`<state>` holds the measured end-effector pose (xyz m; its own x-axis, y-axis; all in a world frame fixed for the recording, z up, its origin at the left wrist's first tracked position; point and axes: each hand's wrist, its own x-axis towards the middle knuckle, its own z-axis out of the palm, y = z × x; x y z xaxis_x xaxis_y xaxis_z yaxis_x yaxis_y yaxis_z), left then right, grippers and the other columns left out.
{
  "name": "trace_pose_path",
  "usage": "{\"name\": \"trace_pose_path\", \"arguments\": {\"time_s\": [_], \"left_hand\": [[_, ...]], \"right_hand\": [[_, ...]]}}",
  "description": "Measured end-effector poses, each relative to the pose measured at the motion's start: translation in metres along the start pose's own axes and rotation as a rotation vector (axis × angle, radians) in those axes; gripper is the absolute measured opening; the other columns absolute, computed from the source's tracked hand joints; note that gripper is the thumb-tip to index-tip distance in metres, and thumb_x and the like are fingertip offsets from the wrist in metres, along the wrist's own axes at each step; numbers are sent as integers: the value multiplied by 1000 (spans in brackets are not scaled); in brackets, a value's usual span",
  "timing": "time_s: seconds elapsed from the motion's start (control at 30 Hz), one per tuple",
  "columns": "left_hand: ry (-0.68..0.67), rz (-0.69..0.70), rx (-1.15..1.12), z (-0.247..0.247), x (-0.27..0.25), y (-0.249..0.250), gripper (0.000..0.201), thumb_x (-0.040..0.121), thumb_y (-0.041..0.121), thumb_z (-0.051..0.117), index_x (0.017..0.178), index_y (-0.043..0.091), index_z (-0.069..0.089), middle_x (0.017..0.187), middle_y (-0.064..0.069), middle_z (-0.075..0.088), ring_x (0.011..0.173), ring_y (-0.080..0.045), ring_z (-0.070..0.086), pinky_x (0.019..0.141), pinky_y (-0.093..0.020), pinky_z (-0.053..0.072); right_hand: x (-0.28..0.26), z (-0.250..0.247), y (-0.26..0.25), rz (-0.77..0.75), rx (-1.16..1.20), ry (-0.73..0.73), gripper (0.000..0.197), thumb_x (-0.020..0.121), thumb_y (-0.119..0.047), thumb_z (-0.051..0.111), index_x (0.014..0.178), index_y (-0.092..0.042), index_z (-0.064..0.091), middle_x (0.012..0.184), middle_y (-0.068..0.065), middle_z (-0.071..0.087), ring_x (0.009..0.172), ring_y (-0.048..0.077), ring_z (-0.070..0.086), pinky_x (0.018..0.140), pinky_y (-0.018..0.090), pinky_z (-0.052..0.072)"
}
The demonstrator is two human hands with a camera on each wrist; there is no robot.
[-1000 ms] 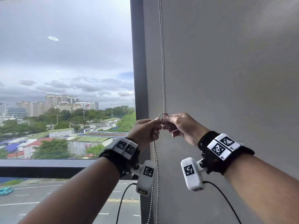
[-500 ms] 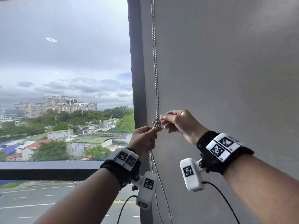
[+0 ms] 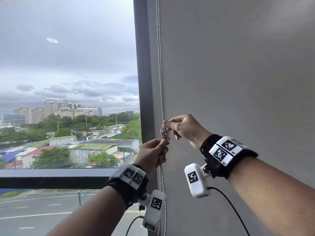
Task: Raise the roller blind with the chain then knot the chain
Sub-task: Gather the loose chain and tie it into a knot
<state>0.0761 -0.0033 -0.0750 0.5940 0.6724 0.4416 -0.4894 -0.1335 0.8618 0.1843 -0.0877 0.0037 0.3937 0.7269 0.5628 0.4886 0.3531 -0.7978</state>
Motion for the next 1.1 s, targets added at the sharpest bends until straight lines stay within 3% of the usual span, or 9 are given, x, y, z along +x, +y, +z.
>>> {"name": "trace_pose_path", "arguments": {"time_s": [0.17,0.23,0.33,0.43,0.5,0.67,0.87,1.0,1.1], "left_hand": [[-12,-29,-10,2,-9,-1,16,89,10,56,81,0,66,56,-7,55,42,-12,42,45,-22,38],[-51,-78,38,-2,-15,-6,15,89,8,56,84,-1,67,59,-8,59,45,-15,51,48,-22,45],[-155,-196,163,-20,-29,-21,11,86,7,59,84,1,69,62,-6,62,54,-17,61,57,-23,53],[-200,-266,261,-41,-38,-29,11,84,6,62,76,3,69,64,-7,65,59,-18,65,62,-23,53],[-181,-279,282,-51,-38,-25,13,85,6,60,74,3,68,65,-8,67,59,-16,65,63,-23,53],[-146,-192,86,-45,-25,15,18,89,8,51,78,0,64,66,-10,65,59,-20,65,64,-30,52],[-148,-45,-150,-6,14,75,22,93,14,46,86,2,62,90,-16,72,79,-23,71,70,-30,56],[-145,8,-32,18,33,103,23,93,19,48,94,1,62,101,-17,66,95,-28,64,91,-36,50],[-166,16,60,32,38,114,25,92,20,52,99,0,64,99,-17,64,96,-29,59,96,-40,46]], "right_hand": [[1,1,-7,-29,17,27,25,85,-24,73,87,1,73,67,4,63,43,6,44,42,19,37],[3,0,-11,-57,-11,49,21,86,-18,71,87,3,73,63,-1,62,36,-1,45,42,9,34],[7,-4,-10,-61,-58,68,21,87,-16,69,87,4,72,68,1,63,35,-5,46,41,8,34],[8,-12,-6,-46,-111,82,21,88,-19,69,88,2,73,73,3,65,47,-3,50,45,6,35],[8,-18,-3,-51,-140,100,21,88,-20,69,88,1,74,78,7,67,64,9,55,51,8,39],[10,-30,1,-59,-147,149,15,86,-17,70,83,-3,75,90,23,74,74,18,59,71,24,46],[9,-30,3,-72,-180,154,12,84,-20,73,81,-10,77,86,9,77,78,14,65,79,24,49],[5,-25,-3,-51,-157,134,13,84,-21,73,86,-9,77,70,2,72,50,-1,56,59,18,42],[-2,-21,-11,-20,-108,69,12,87,-19,69,87,-7,74,70,7,75,42,7,48,43,18,36]]}}
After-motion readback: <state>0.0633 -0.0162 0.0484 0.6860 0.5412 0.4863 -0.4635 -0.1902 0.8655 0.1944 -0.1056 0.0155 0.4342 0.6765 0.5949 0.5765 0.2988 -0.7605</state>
